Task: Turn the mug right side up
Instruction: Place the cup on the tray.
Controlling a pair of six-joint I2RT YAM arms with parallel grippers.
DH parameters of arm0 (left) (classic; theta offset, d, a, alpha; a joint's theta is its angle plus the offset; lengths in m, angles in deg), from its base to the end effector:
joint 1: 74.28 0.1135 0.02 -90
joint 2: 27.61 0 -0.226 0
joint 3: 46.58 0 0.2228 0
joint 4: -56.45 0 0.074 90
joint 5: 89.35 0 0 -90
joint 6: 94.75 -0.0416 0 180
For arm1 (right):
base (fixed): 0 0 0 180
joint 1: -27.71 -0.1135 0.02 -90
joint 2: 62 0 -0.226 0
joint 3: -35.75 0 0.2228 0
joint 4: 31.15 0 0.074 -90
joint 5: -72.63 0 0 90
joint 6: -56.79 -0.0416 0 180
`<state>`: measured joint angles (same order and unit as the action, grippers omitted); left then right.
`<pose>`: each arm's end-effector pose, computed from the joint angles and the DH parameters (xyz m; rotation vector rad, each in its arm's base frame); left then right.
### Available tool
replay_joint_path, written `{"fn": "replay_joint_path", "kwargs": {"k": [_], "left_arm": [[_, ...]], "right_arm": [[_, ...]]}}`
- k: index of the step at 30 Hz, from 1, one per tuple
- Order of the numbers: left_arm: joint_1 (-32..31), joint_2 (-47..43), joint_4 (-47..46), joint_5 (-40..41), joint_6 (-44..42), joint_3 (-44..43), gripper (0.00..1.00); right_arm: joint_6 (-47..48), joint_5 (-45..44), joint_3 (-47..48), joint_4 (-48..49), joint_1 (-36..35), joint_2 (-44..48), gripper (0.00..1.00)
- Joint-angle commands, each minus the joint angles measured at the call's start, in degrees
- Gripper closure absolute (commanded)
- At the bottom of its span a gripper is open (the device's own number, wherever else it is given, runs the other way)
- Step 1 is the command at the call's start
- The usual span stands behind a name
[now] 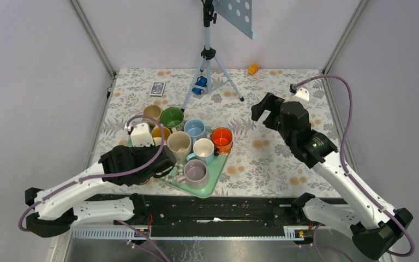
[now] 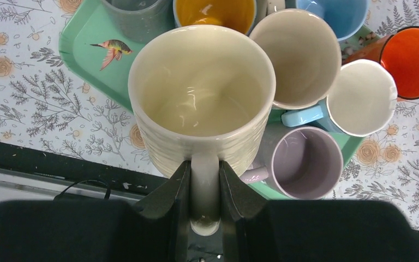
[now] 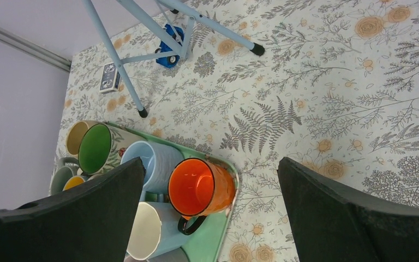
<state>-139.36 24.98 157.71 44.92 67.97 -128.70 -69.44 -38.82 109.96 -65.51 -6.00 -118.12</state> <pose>0.0723 -0.0867 0.3043 -0.3051 2.2984 -0.0083 0.1865 0.1061 0.3387 0.3028 1.8401 0.5070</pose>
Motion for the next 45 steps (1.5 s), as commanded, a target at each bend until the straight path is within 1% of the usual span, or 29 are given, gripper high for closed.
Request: {"fn": "replay_joint_path", "kwargs": {"k": [1,8,15,23,26,31,34,45], "left_arm": [[0.6,-2.8,-2.0,3.8,1.6,1.1,1.0],[0.7,-2.8,-2.0,3.6,4.3,4.3,1.0],[0.7,-2.1,-2.3,3.1,9.2,8.0,1.0],[0.7,-0.5,-7.0,3.4,13.3,14.1,1.0],[0.7,0.4,-8.0,4.0,16.5,16.6,1.0],[0.7,1.1,-12.2,3.9,18.4,21.2,1.0],[0.7,1.8,-12.9,4.1,20.7,22.8,1.0],[0.2,1.5,-16.3,2.9,24.5,28.1,1.0]], "right_arm": [[-0.1,0.0,-0.3,2.0,-0.1,0.1,0.0],[-0.6,0.3,-0.5,2.0,0.0,-0.6,0.0],[-0.4,0.7,-0.9,1.8,-0.1,-0.7,0.0],[-0.3,2.2,-1.7,2.2,-0.1,-0.5,0.0],[-0.2,2.4,-1.9,2.0,-0.1,-0.3,0.0],[-0.2,3.1,-2.5,2.1,-0.1,0.3,0.0],[-0.2,3.5,-3.0,1.9,-0.1,0.7,0.0],[-0.9,4.1,-4.4,2.3,-0.1,1.4,0.0]]}}
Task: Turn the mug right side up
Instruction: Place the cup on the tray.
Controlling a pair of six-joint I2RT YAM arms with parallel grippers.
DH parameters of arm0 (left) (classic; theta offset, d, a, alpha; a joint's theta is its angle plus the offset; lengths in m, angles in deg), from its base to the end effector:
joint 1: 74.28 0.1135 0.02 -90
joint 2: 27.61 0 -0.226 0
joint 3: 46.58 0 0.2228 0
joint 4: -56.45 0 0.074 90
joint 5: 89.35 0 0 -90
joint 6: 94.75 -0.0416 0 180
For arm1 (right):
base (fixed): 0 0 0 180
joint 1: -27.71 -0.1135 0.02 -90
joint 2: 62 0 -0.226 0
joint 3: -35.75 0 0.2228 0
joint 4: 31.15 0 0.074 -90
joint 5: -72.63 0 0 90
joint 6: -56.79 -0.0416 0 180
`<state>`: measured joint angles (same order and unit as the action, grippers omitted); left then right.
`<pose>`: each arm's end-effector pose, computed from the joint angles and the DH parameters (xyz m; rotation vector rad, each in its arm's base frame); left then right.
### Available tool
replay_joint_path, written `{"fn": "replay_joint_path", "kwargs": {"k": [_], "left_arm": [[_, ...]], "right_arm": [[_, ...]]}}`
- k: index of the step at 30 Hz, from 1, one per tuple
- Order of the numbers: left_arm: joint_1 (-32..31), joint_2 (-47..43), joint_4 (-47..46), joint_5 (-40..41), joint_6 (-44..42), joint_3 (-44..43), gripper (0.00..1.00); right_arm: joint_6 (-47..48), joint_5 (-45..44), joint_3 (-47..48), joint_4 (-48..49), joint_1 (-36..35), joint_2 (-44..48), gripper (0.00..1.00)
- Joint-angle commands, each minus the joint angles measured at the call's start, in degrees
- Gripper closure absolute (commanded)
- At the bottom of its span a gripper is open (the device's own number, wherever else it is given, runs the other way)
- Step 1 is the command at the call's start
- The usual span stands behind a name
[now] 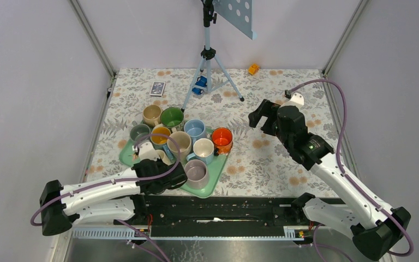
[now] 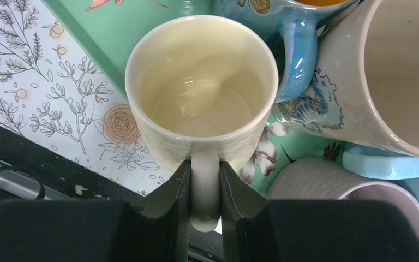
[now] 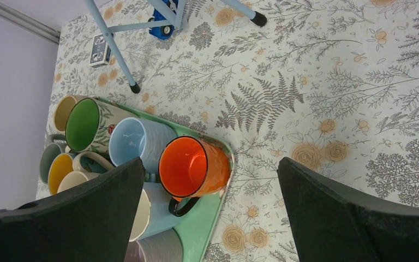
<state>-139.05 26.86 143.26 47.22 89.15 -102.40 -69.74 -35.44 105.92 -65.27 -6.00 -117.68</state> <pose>0.0783 -0.0952 0.2004 -0.6237 2.2426 0.0947 0.1862 0.1087 0.3178 0.2623 1.9134 0.5288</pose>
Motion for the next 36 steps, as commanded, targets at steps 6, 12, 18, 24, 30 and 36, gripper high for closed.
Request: {"fn": "replay_joint_path", "kwargs": {"k": [6,12,18,24,30,36], "left_arm": [[-0.1,-1.4,-4.6,-2.0,3.0,4.1,1.0],[-0.1,-2.1,-8.9,-4.8,-1.2,5.1,0.93],[-0.1,-2.1,-10.9,-6.7,-3.2,5.9,0.85],[-0.1,-2.6,-13.5,-8.0,-4.8,6.7,0.77],[-0.2,-2.7,-15.5,-10.0,-6.5,6.9,0.69],[-0.2,-3.8,-15.5,-10.5,-6.8,6.8,0.61]], "right_arm": [[-0.8,1.2,-0.5,2.2,-0.1,1.0,0.0],[-1.2,1.5,-0.9,1.8,-0.1,1.7,0.0],[-1.7,1.4,-1.8,1.6,-0.1,3.2,0.0],[-1.9,1.6,-2.3,1.5,-0.1,4.0,0.0],[-2.1,2.1,-2.7,1.7,-0.1,4.2,0.0],[-2.7,2.5,-3.6,1.9,-0.1,4.8,0.0]]}}
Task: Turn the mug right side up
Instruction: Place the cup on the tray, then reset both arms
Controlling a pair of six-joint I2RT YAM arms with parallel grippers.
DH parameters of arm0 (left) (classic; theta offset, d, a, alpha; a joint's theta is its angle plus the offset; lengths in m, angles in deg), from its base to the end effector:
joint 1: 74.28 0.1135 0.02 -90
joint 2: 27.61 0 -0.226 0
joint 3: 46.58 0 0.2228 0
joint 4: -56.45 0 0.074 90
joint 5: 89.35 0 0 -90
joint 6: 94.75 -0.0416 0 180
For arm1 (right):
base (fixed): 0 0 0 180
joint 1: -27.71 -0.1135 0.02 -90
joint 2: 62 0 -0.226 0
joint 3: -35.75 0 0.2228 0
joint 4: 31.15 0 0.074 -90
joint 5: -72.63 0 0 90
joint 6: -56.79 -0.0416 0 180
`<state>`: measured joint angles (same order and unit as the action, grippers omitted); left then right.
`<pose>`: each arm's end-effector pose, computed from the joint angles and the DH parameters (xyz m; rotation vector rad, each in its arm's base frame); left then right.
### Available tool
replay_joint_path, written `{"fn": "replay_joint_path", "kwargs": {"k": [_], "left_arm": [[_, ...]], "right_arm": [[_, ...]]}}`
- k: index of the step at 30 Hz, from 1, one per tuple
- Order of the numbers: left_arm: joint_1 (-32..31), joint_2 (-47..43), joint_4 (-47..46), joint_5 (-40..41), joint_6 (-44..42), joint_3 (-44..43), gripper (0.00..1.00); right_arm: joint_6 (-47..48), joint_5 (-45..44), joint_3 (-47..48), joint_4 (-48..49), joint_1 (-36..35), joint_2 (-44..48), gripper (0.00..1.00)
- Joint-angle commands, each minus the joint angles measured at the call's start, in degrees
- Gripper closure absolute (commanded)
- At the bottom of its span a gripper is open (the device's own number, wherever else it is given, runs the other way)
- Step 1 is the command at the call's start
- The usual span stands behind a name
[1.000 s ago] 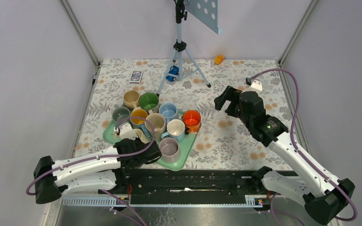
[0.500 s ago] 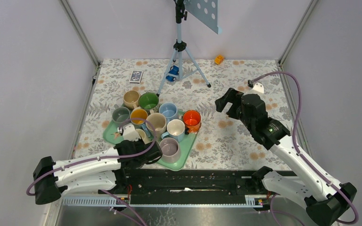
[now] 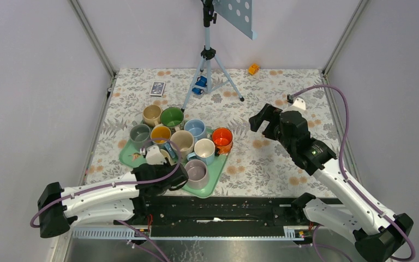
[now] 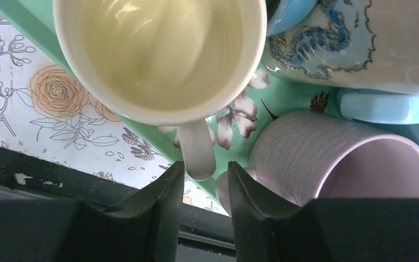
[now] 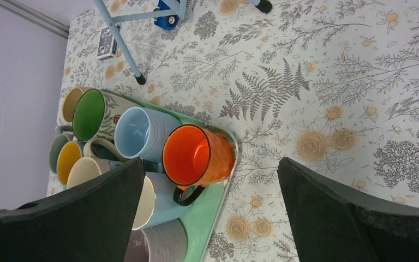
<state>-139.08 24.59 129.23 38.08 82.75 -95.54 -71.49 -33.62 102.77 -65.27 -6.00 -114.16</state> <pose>0.0781 -0.1067 0.1756 -0.5821 2.3827 -0.0930 0.1764 0.1037 0.3115 0.2718 1.9167 0.5811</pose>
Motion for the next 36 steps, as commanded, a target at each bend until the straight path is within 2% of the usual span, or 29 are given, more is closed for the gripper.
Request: {"fn": "replay_joint_path", "kwargs": {"k": [1,11,20,24,31,36], "left_arm": [[-0.1,-1.7,-1.7,-1.4,-0.3,-0.1,0.6],[0.0,-3.6,0.9,0.2,-0.8,-3.3,0.57],[0.0,-5.5,8.4,2.6,-4.5,-12.6,0.46],[0.0,-5.4,9.2,4.7,-9.5,-18.8,0.35],[0.2,-0.8,1.7,6.4,-23.6,-29.8,0.03],[3.2,2.6,-8.3,3.2,-34.6,-33.9,0.01]], "right_arm": [[-1.0,0.6,-0.6,1.9,-0.1,1.3,0.0],[-0.7,1.2,-0.3,2.0,-0.1,1.4,0.0],[-0.5,1.4,-0.3,2.5,-0.1,0.5,0.0],[-0.1,1.0,0.3,2.5,-0.1,0.3,0.0],[0.6,0.7,2.2,1.8,-0.1,-0.4,0.0],[1.9,0.4,4.1,1.1,-0.1,-0.5,0.0]]}}
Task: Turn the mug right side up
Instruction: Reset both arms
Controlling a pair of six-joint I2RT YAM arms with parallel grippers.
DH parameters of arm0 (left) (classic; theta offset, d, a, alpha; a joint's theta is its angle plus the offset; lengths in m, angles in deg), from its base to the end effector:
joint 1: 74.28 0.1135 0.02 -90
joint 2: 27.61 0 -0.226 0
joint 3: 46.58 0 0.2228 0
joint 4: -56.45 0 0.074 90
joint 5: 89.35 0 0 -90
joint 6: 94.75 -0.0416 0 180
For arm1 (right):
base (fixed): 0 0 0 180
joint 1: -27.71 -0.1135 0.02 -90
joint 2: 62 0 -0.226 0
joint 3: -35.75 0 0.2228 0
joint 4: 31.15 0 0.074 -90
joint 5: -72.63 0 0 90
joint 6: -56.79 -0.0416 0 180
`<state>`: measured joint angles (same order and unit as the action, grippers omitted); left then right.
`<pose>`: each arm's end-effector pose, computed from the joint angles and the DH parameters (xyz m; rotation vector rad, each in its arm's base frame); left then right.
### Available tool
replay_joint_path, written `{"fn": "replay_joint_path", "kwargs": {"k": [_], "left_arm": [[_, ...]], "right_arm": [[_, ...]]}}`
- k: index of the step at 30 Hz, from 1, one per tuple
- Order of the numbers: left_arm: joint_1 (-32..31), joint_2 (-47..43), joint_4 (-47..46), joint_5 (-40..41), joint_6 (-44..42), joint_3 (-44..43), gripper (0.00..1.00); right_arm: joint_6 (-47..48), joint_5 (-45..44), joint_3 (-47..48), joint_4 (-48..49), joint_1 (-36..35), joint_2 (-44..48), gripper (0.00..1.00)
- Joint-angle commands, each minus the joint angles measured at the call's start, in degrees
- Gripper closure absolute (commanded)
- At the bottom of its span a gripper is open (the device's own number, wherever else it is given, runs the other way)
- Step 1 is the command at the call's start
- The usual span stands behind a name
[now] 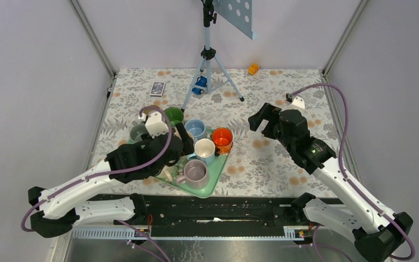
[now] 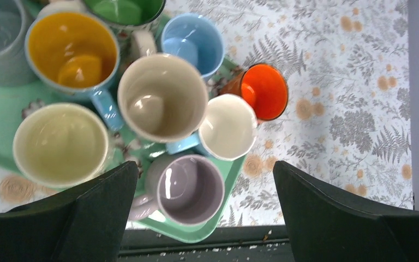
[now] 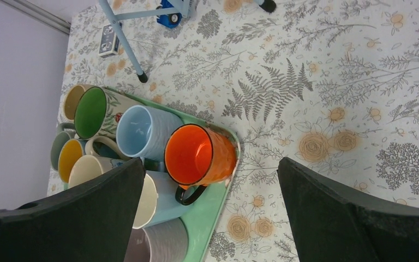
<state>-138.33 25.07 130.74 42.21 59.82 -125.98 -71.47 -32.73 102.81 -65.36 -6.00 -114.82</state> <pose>0.0917 -0.1254 0.3158 -0.3280 2.1587 -0.4003 0.1780 0.1055 0.3094 0.2605 1.9334 0.5876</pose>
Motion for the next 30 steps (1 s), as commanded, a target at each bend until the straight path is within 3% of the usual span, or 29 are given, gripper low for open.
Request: {"fn": "replay_joint_path", "kwargs": {"k": [1,7,14,30], "left_arm": [[3.7,2.7,-12.2,-2.9,-14.1,-4.0,0.01],[13.0,7.5,-23.4,-15.7,-24.5,-7.1,0.01],[21.0,12.6,-32.4,-31.1,-28.9,-9.9,0.01],[22.9,15.3,-34.4,-33.8,-28.2,-11.1,0.01]], "right_arm": [[2.2,-0.5,4.5,1.1,-0.1,0.3,0.0],[4.7,-0.6,6.6,1.0,-0.1,1.1,0.0],[7.8,-0.3,7.0,3.0,-0.1,4.0,0.0],[12.5,2.2,4.9,7.4,-0.1,9.0,0.0]]}}
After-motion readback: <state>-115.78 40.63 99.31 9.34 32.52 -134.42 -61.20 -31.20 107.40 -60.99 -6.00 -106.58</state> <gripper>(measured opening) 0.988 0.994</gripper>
